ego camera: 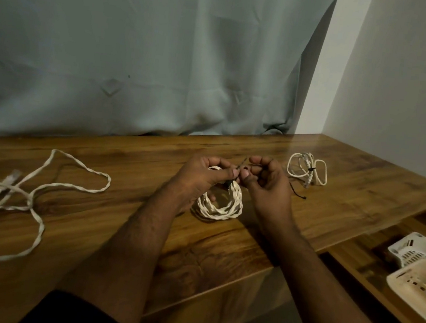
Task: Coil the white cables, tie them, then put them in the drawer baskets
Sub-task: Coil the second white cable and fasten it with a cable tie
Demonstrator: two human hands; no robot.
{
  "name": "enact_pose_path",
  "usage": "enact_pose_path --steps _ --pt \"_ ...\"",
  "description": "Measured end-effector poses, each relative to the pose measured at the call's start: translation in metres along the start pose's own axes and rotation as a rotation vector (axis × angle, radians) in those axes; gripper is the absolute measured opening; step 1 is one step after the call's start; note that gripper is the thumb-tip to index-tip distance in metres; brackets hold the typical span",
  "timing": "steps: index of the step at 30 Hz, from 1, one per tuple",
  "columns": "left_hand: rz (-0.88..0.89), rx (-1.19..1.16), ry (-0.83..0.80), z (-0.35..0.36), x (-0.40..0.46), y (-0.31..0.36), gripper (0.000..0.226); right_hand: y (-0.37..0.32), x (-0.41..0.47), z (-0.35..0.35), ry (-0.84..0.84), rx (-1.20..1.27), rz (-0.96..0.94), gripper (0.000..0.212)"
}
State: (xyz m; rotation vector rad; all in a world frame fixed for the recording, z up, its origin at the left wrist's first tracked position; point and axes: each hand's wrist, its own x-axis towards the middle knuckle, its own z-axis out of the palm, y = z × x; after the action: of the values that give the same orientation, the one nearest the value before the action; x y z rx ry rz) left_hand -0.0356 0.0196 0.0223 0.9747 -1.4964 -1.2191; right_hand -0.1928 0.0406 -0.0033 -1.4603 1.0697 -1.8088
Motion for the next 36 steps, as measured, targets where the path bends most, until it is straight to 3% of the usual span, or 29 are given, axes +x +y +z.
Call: enact_pose_path --steps 3,13,18,36 --pt "0.002 0.035 -0.032 0.0 0.0 0.001 0.004 -0.002 0.001 -0.001 0.032 0.015 0.013 0.027" --pt "-0.041 -0.08 -0.151 0.001 -0.007 0.01 0.028 -0.002 0.001 -0.001 -0.007 0.053 -0.019 0.025" --pt "-0.051 -0.093 -0.176 0.001 -0.008 0.01 0.015 -0.002 0.001 -0.002 -0.009 0.071 -0.016 0.026" --pt "-0.27 -0.304 -0.247 -0.005 0.002 0.007 0.036 -0.003 -0.001 0.001 -0.037 -0.053 -0.134 0.031"
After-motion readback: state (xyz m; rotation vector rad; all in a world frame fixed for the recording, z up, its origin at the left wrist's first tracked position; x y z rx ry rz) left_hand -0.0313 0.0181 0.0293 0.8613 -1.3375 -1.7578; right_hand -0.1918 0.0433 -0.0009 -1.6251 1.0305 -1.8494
